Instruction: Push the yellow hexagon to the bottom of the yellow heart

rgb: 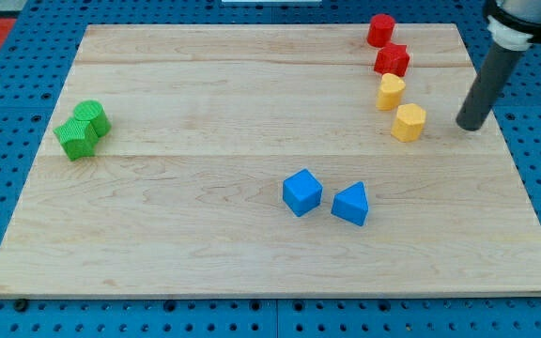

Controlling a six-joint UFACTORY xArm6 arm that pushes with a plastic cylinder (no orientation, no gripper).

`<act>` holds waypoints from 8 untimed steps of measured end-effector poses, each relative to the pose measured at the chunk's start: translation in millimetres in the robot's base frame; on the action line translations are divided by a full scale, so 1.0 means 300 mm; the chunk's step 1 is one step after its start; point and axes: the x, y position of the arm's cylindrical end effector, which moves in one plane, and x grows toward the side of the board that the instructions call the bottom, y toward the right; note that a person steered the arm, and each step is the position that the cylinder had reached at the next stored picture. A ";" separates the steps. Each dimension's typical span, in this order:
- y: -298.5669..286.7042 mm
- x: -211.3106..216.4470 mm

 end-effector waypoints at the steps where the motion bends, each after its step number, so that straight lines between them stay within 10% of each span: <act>1: -0.210 -0.007; 4: -0.037 0.284; 5: -0.244 0.421; 8: -0.328 0.150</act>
